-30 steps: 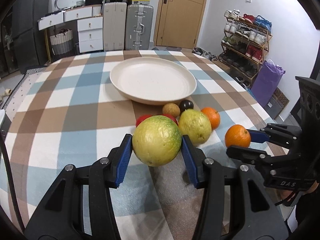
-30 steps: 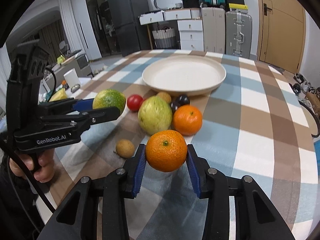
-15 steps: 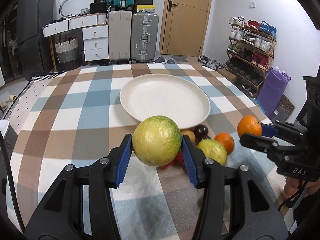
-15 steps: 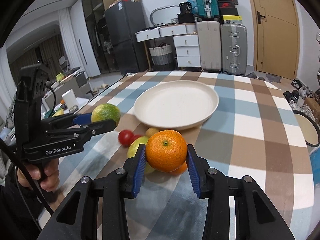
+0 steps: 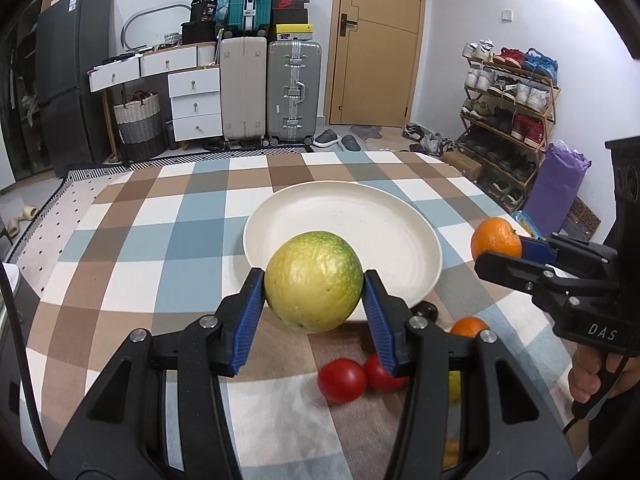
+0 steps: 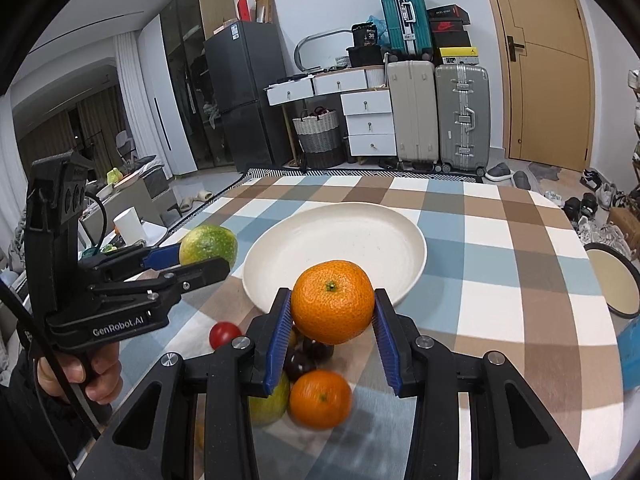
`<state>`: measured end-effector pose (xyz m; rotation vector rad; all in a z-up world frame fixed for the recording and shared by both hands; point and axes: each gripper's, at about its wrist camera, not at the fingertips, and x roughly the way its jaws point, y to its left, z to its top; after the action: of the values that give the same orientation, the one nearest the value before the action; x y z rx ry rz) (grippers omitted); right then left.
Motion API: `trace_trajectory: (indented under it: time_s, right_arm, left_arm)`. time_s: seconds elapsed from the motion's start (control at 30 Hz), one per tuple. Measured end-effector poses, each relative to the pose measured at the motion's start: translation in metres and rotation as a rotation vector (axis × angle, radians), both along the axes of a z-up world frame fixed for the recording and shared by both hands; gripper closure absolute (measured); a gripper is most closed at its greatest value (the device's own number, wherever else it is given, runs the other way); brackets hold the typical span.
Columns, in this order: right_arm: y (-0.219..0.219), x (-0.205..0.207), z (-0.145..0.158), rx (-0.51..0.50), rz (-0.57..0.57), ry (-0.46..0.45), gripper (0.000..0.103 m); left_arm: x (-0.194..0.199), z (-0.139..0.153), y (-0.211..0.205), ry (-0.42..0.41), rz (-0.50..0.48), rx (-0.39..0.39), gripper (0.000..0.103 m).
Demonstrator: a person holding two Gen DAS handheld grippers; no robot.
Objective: Organize fruits
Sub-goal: 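Carry both fruits over the white plate and open both grippers, then withdraw both grippers from the plate back toward the loose fruits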
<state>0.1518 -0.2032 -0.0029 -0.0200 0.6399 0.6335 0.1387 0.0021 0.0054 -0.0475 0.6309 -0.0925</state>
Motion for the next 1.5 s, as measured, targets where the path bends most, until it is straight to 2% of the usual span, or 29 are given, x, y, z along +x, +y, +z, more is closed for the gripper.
trace_trajectory:
  time_s: [0.23,0.37,0.6,0.77,1.27,1.37,1.43,1.47,1.5]
  right_arm:
    - [0.009,0.022,-0.001,0.030,0.002,0.009,0.063]
    - [0.017,0.034,-0.002,0.024,0.004,0.010,0.063]
    - [0.026,0.050,-0.011,-0.003,0.005,0.038,0.062]
    - [0.032,0.060,-0.023,-0.032,0.007,0.089,0.062]
    - [0.033,0.072,-0.036,-0.065,-0.030,0.134,0.062]
    - [0.030,0.071,-0.035,-0.054,-0.037,0.137,0.059]
    - [0.029,0.069,-0.032,-0.039,-0.036,0.120,0.052]
    - [0.028,0.068,-0.031,-0.034,-0.036,0.107,0.052]
    - [0.027,0.066,-0.029,-0.028,-0.036,0.093,0.051]
  left_arm:
    - [0.025,-0.003,0.005,0.000,0.017,0.005,0.056]
    - [0.038,-0.005,0.006,0.004,0.017,0.023,0.056]
    - [0.053,-0.018,0.006,0.036,-0.004,0.011,0.056]
    - [0.058,-0.022,0.003,0.053,-0.014,0.006,0.056]
    - [0.064,-0.037,-0.003,0.099,-0.018,0.006,0.056]
    - [0.061,-0.035,-0.003,0.080,-0.011,0.010,0.056]
    - [0.057,-0.031,-0.003,0.061,-0.018,0.012,0.055]
    - [0.056,-0.030,-0.003,0.055,-0.019,0.015,0.054]
    - [0.054,-0.029,-0.004,0.053,-0.017,0.017,0.048]
